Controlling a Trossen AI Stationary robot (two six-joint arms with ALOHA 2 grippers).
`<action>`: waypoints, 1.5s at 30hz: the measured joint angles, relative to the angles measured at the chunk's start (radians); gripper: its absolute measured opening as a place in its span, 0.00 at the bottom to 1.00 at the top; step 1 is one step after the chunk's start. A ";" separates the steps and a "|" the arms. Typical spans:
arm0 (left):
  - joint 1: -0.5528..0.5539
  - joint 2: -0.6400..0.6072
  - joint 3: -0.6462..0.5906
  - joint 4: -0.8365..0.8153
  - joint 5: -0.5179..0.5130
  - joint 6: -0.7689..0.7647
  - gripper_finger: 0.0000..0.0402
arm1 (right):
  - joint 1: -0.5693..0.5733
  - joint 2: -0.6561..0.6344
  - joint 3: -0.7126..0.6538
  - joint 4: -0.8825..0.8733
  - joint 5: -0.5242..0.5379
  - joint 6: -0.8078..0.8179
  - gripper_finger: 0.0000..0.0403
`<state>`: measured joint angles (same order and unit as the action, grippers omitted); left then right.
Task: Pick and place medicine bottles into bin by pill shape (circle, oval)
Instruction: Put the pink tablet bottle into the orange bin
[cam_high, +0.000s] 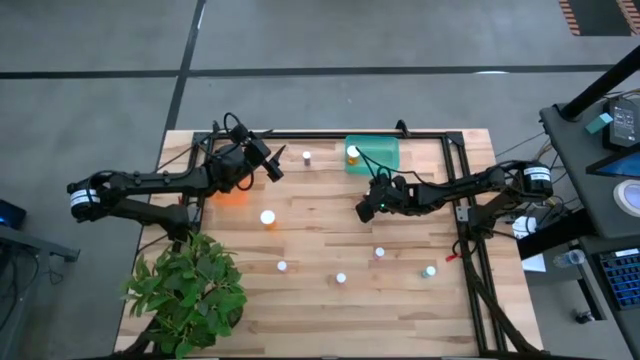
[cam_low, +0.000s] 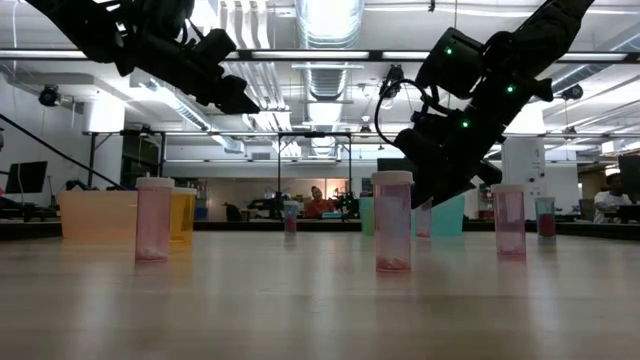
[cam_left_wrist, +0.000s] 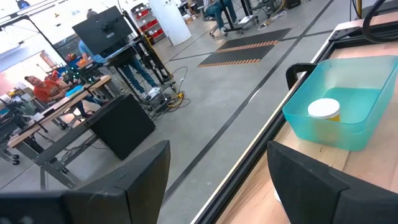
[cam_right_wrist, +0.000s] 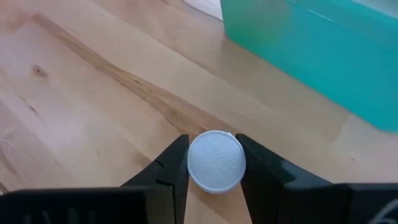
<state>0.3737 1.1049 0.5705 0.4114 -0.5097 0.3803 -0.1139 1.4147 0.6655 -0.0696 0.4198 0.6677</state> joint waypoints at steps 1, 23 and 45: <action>0.000 0.000 0.000 0.000 0.000 0.000 0.62 | 0.000 0.000 0.001 0.000 0.000 -0.006 0.26; -0.002 0.000 -0.001 0.000 0.186 -0.023 0.62 | 0.000 -0.120 0.047 0.014 -0.082 -0.281 0.26; -0.001 0.000 0.003 0.000 0.222 -0.034 0.62 | -0.007 0.045 0.226 0.286 -0.282 -0.536 0.26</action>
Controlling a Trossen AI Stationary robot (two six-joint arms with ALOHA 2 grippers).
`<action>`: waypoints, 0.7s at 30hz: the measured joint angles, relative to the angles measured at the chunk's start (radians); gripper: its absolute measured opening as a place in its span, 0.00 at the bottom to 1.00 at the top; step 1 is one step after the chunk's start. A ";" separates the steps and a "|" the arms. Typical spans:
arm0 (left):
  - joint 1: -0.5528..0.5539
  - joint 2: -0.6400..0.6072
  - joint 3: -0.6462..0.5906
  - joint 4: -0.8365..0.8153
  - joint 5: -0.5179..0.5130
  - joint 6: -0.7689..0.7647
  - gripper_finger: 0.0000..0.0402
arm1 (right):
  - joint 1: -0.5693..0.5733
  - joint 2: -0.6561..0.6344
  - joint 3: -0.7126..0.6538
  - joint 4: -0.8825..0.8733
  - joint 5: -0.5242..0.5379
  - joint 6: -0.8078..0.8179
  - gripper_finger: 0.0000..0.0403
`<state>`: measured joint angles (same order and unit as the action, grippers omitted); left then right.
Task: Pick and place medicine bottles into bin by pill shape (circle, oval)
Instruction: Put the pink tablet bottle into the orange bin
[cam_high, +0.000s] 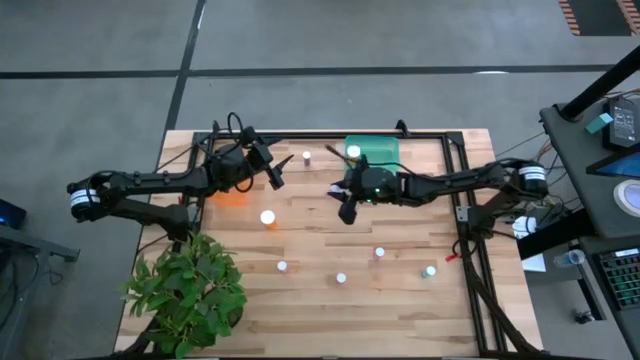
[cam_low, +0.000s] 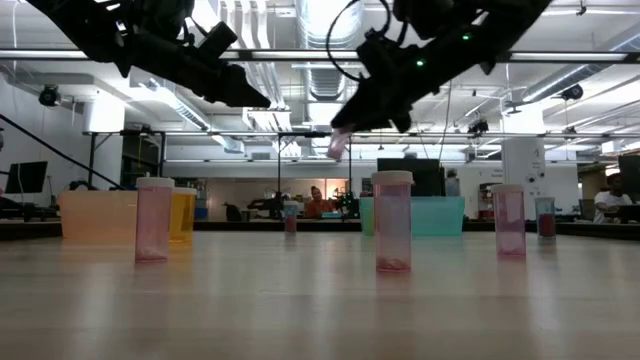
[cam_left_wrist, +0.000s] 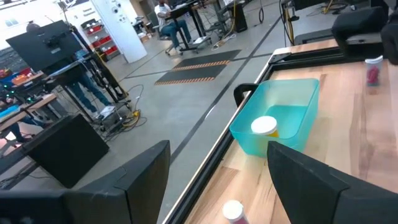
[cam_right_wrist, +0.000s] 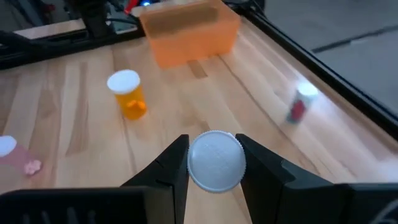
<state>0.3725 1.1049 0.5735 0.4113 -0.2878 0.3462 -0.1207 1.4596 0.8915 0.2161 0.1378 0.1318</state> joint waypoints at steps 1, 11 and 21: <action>0.000 0.000 0.000 0.000 0.000 0.000 0.62 | 0.000 0.022 0.020 -0.002 -0.007 -0.019 0.26; 0.000 -0.012 0.000 0.000 -0.005 0.004 0.62 | -0.004 0.248 0.253 -0.003 -0.017 -0.167 0.26; 0.000 -0.029 -0.006 -0.020 0.003 0.002 0.62 | -0.047 0.366 0.413 -0.010 -0.070 -0.268 0.27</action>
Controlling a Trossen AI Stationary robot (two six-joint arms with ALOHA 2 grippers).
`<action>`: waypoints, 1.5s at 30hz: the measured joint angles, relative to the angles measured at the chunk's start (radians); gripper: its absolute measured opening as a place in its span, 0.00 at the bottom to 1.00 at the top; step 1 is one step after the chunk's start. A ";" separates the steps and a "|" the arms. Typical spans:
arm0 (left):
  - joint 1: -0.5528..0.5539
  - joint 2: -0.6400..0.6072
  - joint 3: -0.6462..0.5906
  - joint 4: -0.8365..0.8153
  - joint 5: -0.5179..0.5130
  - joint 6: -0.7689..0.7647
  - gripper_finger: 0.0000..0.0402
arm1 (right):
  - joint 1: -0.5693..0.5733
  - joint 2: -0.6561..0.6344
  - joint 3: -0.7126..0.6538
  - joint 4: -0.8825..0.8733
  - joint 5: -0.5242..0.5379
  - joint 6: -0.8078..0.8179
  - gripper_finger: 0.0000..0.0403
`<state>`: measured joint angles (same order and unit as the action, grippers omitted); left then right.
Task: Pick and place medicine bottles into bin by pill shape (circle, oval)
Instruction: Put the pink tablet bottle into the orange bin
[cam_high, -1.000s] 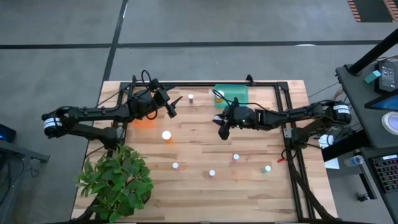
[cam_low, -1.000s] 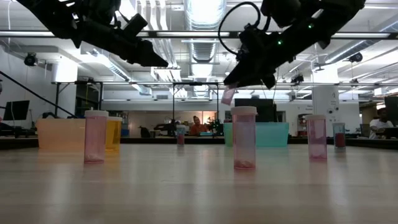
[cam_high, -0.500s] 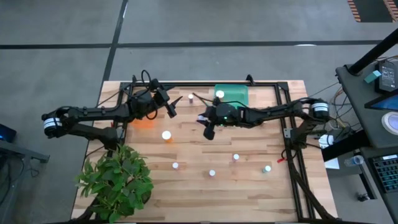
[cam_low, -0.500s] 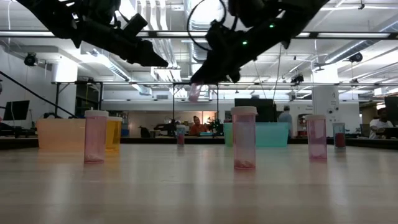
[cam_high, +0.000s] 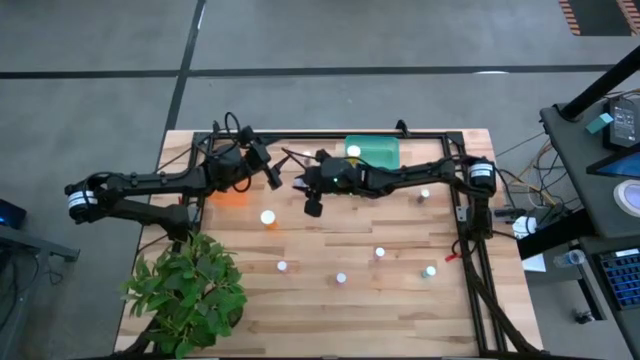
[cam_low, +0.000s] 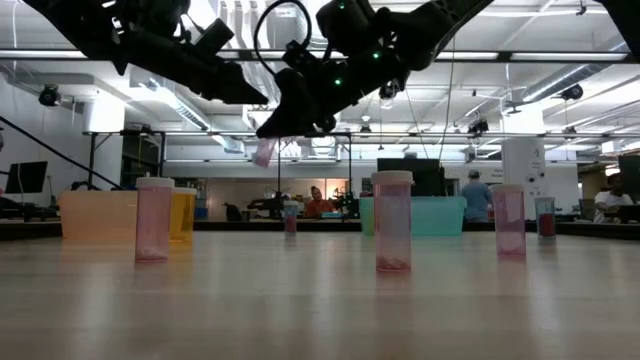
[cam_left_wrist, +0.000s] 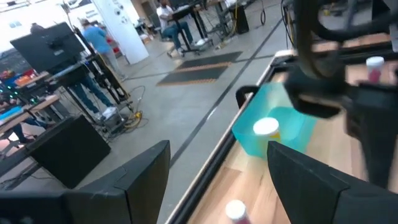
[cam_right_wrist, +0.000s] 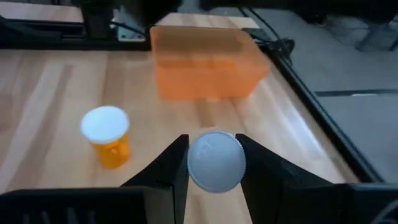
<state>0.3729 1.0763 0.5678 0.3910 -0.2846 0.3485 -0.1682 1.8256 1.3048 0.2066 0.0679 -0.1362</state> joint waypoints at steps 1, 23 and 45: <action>0.000 0.000 0.000 -0.012 0.015 0.000 0.62 | -0.006 -0.002 0.002 -0.003 0.000 -0.008 0.27; 0.008 0.003 -0.002 -0.250 0.373 -0.001 0.62 | -0.022 -0.077 0.000 -0.075 -0.068 -0.062 0.27; 0.008 0.003 -0.002 -0.162 0.416 -0.001 0.62 | -0.022 -0.077 0.000 0.072 -0.038 -0.111 0.27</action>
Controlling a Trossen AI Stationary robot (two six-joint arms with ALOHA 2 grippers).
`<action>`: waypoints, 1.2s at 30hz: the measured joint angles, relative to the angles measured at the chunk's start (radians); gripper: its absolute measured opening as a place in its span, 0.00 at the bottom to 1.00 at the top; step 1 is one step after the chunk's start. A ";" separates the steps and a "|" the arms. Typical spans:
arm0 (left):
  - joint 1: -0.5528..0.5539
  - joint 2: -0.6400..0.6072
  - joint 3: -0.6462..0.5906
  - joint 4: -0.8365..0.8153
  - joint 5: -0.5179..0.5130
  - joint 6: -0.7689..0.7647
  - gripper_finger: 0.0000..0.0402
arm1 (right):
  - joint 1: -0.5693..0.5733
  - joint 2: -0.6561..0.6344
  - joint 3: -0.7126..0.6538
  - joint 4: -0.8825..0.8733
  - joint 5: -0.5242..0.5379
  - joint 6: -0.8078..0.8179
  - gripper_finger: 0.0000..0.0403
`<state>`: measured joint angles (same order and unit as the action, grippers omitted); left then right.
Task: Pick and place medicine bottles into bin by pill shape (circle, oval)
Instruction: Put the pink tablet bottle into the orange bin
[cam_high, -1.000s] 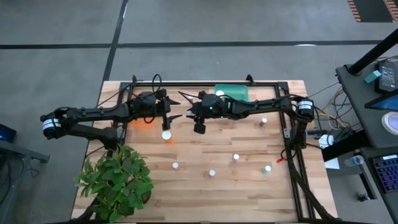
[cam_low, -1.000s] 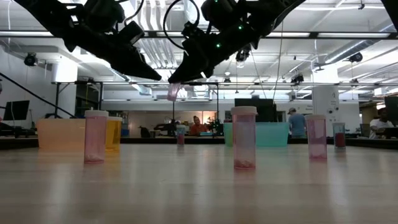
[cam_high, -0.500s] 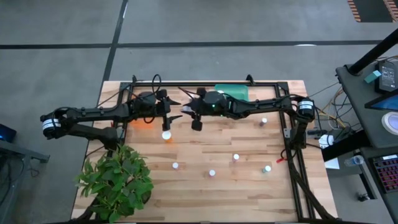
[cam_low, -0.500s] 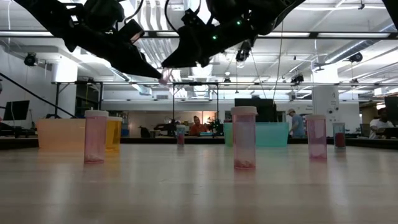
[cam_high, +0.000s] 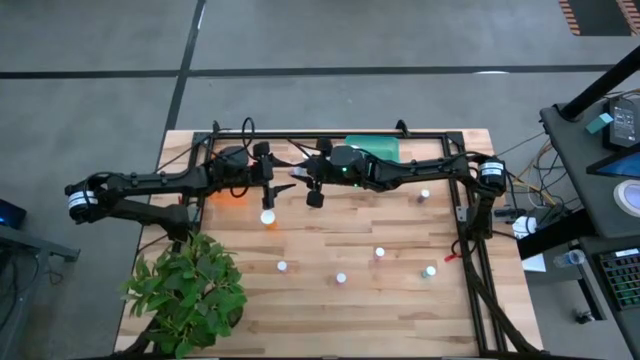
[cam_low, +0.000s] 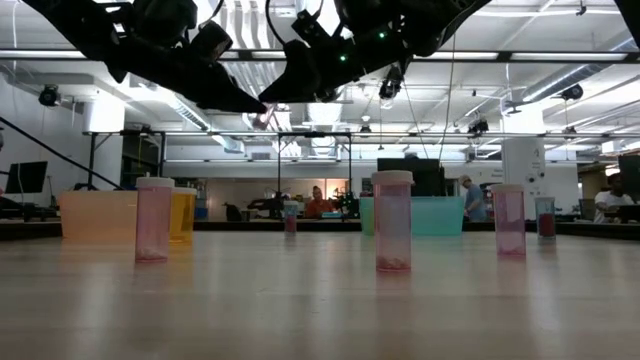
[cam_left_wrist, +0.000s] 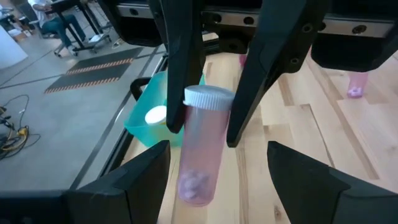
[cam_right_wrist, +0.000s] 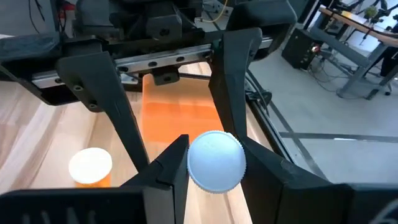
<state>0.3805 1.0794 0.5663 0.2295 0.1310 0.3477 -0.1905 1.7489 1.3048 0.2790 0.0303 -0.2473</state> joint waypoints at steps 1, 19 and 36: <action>0.000 0.000 0.000 0.000 0.000 0.000 0.62 | 0.000 0.000 0.000 0.001 0.000 0.000 0.27; 0.008 0.096 0.025 0.041 0.001 0.056 0.60 | 0.000 0.001 0.000 -0.017 0.000 -0.005 0.27; 0.019 0.090 0.022 0.023 -0.008 0.064 0.18 | 0.000 0.002 0.000 -0.020 -0.003 0.007 0.27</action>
<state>0.4000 1.1690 0.5884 0.2523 0.1226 0.4118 -0.1905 1.7504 1.3045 0.2588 0.0278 -0.2405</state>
